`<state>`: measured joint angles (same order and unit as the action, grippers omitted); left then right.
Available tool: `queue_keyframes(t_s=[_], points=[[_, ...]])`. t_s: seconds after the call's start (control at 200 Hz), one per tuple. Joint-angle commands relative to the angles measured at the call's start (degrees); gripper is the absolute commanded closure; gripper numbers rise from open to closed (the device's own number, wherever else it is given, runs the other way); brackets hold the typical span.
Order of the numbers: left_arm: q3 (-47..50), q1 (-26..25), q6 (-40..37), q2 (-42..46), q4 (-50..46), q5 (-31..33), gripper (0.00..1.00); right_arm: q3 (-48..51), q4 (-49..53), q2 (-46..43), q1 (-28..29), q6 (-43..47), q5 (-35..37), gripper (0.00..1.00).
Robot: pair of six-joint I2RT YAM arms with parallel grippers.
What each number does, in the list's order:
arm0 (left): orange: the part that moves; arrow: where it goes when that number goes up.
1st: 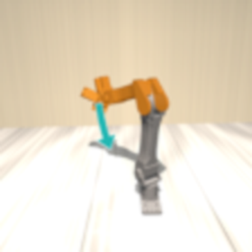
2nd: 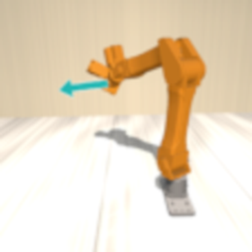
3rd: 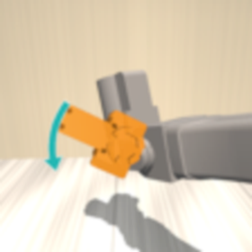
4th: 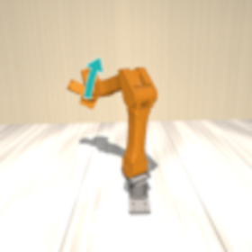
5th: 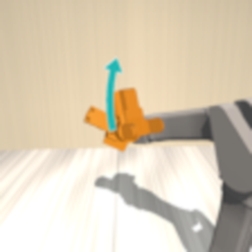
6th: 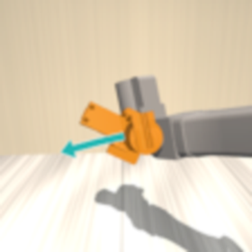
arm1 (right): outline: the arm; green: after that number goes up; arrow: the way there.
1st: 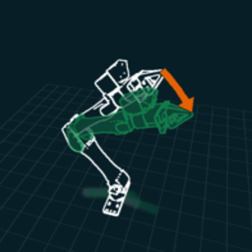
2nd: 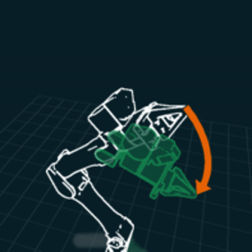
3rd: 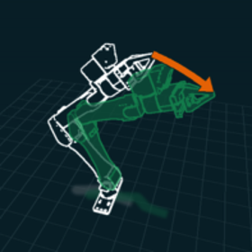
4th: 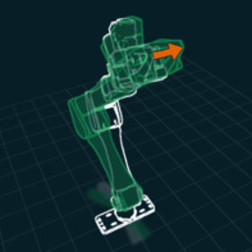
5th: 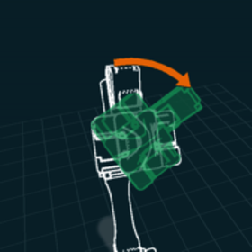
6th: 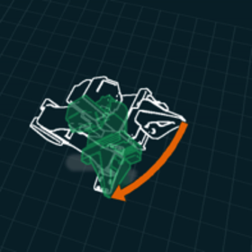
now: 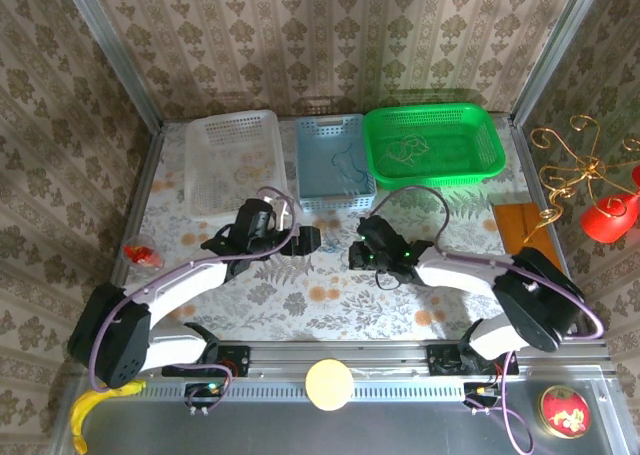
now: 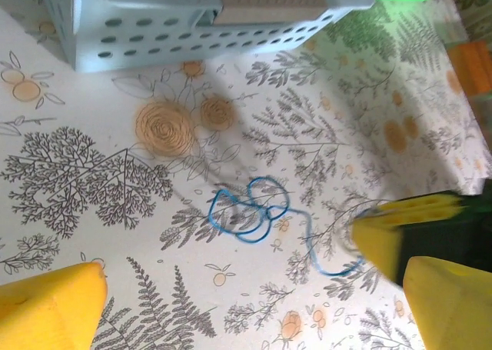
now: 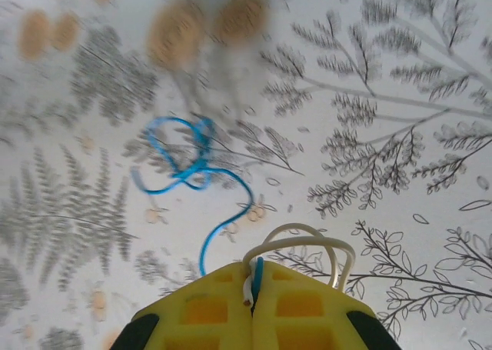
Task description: Untangle the cables
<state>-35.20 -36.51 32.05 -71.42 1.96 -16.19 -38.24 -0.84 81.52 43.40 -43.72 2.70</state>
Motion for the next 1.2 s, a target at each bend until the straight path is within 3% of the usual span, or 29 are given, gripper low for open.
queue_keyframes(t_s=[0.0, 0.31, 0.605, 0.77, 0.88, 1.04, 1.195], points=[[0.0, -0.7, -1.1, -1.7, 0.5, 0.8, 0.0, 0.6, 0.9, -5.8, -0.1, 0.1, 2.5, 1.0], [0.5, -0.8, 0.5, -3.4, 6.6, -2.7, 0.07, -0.1, 1.9, -12.5, -2.3, 0.9, 0.2, 1.0], [1.8, -0.8, -0.4, -3.4, 11.9, -7.4, 0.2, -1.2, 1.9, -16.2, -4.1, 0.3, -3.1, 1.0], [3.2, -0.6, 9.0, -4.0, 18.3, -8.9, 0.16, -2.1, 2.4, -17.5, -4.4, 0.5, -3.9, 1.0], [5.1, -0.5, 20.5, -4.7, 27.2, -9.7, 0.11, -2.5, 2.1, -18.0, -4.6, 0.4, -4.1, 1.0], [6.9, -1.5, 36.8, -7.2, 41.0, -8.7, 0.13, -3.1, 0.6, -18.3, -4.6, -0.4, -4.5, 1.0], [6.5, -4.5, 45.7, -10.0, 47.3, -5.8, 0.17, -3.8, -1.0, -18.1, -4.5, -1.2, -5.2, 1.0]])
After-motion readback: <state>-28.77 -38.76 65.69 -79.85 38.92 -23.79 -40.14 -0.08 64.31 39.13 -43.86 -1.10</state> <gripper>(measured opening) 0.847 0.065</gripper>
